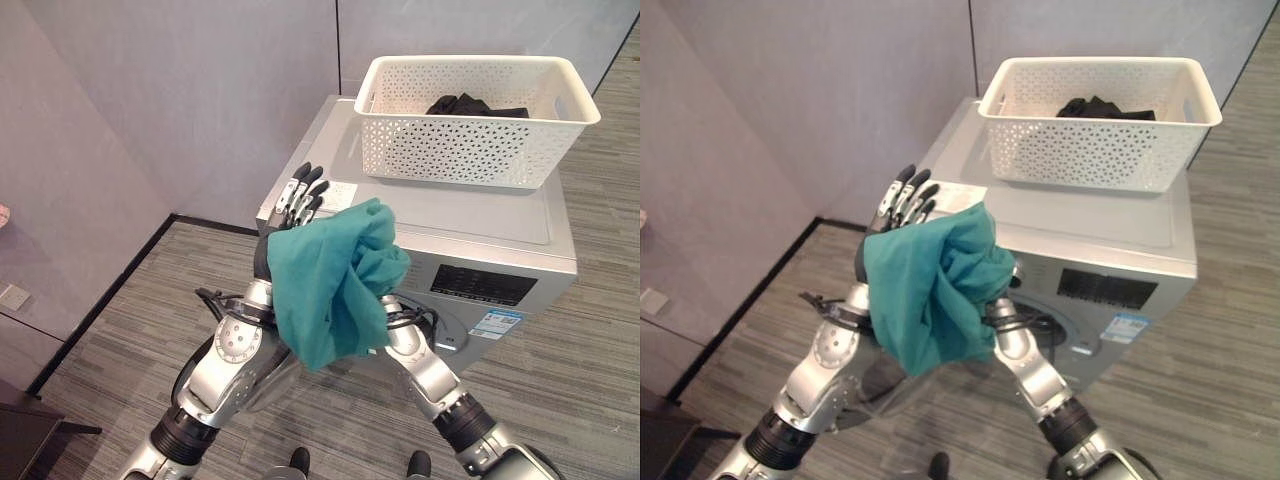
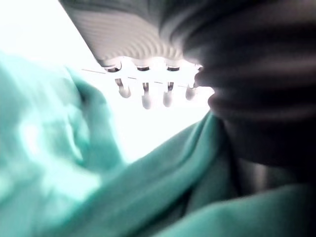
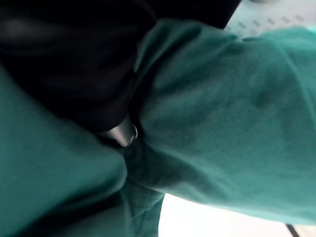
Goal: Grab the laundry basket,head to the washer,open it,put in the laundry and shut it.
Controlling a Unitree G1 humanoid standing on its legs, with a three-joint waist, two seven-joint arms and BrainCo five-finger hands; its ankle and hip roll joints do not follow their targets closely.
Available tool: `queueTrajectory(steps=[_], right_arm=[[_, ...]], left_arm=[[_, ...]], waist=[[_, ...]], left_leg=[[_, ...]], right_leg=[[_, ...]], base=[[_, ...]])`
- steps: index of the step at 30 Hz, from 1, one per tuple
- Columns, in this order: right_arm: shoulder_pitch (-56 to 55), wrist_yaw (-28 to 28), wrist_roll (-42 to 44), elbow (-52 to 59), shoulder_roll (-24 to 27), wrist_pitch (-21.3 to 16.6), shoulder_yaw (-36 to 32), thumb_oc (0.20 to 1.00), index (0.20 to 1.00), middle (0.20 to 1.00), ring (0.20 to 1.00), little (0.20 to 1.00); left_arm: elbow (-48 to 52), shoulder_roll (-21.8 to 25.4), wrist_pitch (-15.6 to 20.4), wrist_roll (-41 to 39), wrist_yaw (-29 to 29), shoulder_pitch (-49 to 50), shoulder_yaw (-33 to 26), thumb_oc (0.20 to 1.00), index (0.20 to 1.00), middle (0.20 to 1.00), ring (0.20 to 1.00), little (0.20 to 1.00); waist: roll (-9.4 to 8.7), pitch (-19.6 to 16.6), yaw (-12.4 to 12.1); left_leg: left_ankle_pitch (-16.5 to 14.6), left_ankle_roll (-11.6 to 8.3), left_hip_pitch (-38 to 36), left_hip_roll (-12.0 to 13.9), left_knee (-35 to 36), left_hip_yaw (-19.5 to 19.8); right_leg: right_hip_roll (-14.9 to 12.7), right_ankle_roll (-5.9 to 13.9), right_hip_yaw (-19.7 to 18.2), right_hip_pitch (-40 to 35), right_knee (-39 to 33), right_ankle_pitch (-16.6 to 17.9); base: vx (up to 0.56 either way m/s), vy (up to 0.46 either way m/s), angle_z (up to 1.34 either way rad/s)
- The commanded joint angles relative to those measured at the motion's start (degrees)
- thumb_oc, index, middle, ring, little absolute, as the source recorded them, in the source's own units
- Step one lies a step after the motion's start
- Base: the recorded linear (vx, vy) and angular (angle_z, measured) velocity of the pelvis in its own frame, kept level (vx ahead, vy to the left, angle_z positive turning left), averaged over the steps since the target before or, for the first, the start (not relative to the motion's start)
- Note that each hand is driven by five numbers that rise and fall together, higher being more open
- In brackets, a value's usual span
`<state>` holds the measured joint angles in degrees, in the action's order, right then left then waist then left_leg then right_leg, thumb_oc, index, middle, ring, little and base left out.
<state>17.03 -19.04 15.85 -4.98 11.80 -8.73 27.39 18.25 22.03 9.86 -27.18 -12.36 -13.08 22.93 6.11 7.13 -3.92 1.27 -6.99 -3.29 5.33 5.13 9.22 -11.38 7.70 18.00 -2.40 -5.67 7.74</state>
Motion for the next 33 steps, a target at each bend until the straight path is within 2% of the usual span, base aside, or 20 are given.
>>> queueTrajectory(steps=[1, 6, 13, 16, 22, 29, 33], right_arm=[[2.93, -1.12, -1.57, 5.53, -1.65, -5.97, -3.05, 0.200, 0.200, 0.200, 0.200, 0.200], [1.39, -0.01, 0.07, 9.31, -0.89, -7.18, -6.13, 0.200, 0.200, 0.200, 0.200, 0.200], [-1.44, 1.88, 3.79, 11.87, -0.70, -8.19, -9.09, 0.200, 0.200, 0.200, 0.200, 0.200], [-2.59, 2.72, 5.65, 13.74, -0.77, -9.01, -10.69, 0.200, 0.200, 0.200, 0.200, 0.200], [-3.40, 3.47, 6.38, 18.08, -0.44, -9.81, -12.88, 0.200, 0.200, 0.200, 0.200, 0.200], [-2.02, 2.47, 3.39, 20.49, 0.84, -9.89, -14.46, 0.200, 0.200, 0.200, 0.200, 0.200], [-2.59, 2.05, 1.16, 22.42, 2.42, -9.52, -16.49, 0.200, 0.200, 0.200, 0.200, 0.200]], left_arm=[[3.42, 2.62, 3.49, 2.49, 0.58, -2.06, -1.50, 1.000, 1.000, 1.000, 1.000, 1.000], [6.40, 6.82, 3.94, 3.52, 2.11, 3.72, -6.67, 1.000, 1.000, 1.000, 1.000, 1.000], [7.18, 9.08, 3.66, 2.81, 3.64, 12.18, -12.39, 1.000, 1.000, 1.000, 1.000, 1.000], [7.24, 10.40, 3.33, 4.24, 4.14, 17.63, -16.20, 1.000, 1.000, 1.000, 1.000, 1.000], [5.31, 12.05, 2.58, 6.99, 5.38, 24.91, -19.77, 1.000, 1.000, 1.000, 1.000, 1.000], [1.67, 11.77, 2.50, 6.93, 6.21, 30.25, -21.22, 1.000, 1.000, 1.000, 1.000, 1.000], [-4.36, 9.18, 2.70, 7.21, 5.11, 32.42, -22.39, 1.000, 1.000, 1.000, 1.000, 1.000]], waist=[[-0.60, 0.33, -0.05], [-0.78, -0.27, -0.77], [-1.35, -0.63, -1.69], [-1.56, -0.78, -2.41], [-2.00, -0.98, -3.37], [-2.59, -1.16, -4.14], [-3.62, -1.22, -4.76]], left_leg=[[-5.35, 3.67, -2.41, -0.75, -0.13, -8.44], [-5.52, 3.57, -2.68, -0.61, -0.13, -8.51], [-5.57, 3.48, -2.90, -0.50, -0.13, -8.39], [-5.49, 3.44, -2.81, -0.39, -0.13, -8.21], [-5.36, 3.40, -2.43, -0.14, -0.13, -8.28], [-5.15, 3.51, -2.12, 0.02, -0.13, -8.36], [-4.79, 3.50, -1.62, 0.11, -0.13, -8.10]], right_leg=[[-0.43, -1.81, 2.53, -9.09, 0.67, -12.27], [-0.30, -1.88, 2.67, -9.43, 0.67, -12.45], [-0.09, -1.90, 2.88, -9.80, 0.67, -12.50], [0.07, -1.97, 3.06, -9.71, 0.67, -12.50], [0.20, -1.92, 2.95, -9.36, 0.67, -12.28], [0.39, -1.89, 2.80, -9.07, 0.67, -12.12], [0.54, -1.95, 3.17, -8.81, 0.79, -11.92]], base=[[0.00, 0.000, 0.00], [0.00, 0.000, 0.00], [0.00, 0.000, 0.00], [0.00, 0.000, 0.00], [0.00, 0.000, 0.00], [0.00, 0.000, 0.00], [-0.02, 0.003, 0.00]])
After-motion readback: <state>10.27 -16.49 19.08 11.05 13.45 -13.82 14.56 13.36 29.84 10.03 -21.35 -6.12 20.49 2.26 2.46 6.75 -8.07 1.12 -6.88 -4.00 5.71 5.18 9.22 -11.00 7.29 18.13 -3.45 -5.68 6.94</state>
